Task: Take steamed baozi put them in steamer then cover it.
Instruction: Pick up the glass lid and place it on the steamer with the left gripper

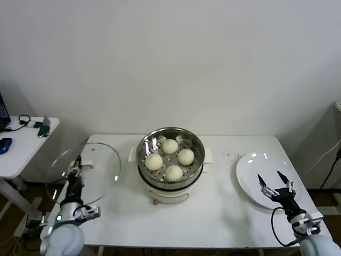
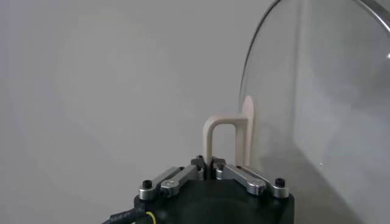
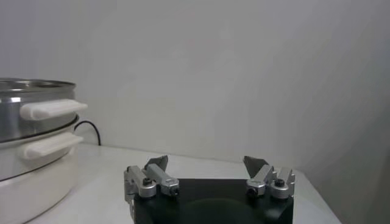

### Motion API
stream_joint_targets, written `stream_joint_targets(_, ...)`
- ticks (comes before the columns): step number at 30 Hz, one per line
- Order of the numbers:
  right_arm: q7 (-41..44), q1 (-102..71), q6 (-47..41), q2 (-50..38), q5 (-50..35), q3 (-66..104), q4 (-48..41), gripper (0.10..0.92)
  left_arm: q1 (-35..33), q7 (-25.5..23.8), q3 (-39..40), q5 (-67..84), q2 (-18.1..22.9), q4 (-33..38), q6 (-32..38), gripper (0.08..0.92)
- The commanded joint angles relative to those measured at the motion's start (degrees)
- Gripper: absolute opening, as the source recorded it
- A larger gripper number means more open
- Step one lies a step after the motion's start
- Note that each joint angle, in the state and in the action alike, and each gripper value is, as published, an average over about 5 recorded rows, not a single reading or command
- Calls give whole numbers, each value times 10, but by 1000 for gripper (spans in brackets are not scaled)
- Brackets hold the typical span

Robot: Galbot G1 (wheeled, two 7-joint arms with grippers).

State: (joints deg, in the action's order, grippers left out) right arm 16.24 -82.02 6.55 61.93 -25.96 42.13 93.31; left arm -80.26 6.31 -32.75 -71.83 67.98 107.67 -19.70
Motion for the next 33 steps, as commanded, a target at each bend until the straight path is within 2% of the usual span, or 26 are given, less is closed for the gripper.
stream_joint_targets(1, 0, 24, 1, 0, 9, -18, -17, 823, -31, -37, 7, 32, -58, 151, -100, 146)
stream_joint_targets(4, 1, 29, 1, 0, 14, -25, -22, 823, -15, -48, 29, 38, -66, 170, -121, 146)
stream_joint_targets(9, 0, 43, 2, -2, 20, -35, -29, 823, 18, -75, 101, 1, -55, 177, -135, 146)
stream_joint_targets(13, 5, 50, 2, -1, 23, -41, -32, 823, 71, -126, 183, -50, -48, 167, -146, 146)
stream_joint_targets(17, 10, 54, 3, 0, 29, -43, -35, 823, 139, -193, 263, -113, -19, 146, -156, 146)
stream_joint_targets(22, 10, 52, 6, -1, 30, -33, -41, 823, 210, -240, 327, -164, 28, 108, -161, 146)
stream_joint_targets(33, 13, 33, 20, 4, 30, 3, -56, 823, 293, -250, 402, -171, 93, 6, -174, 146)
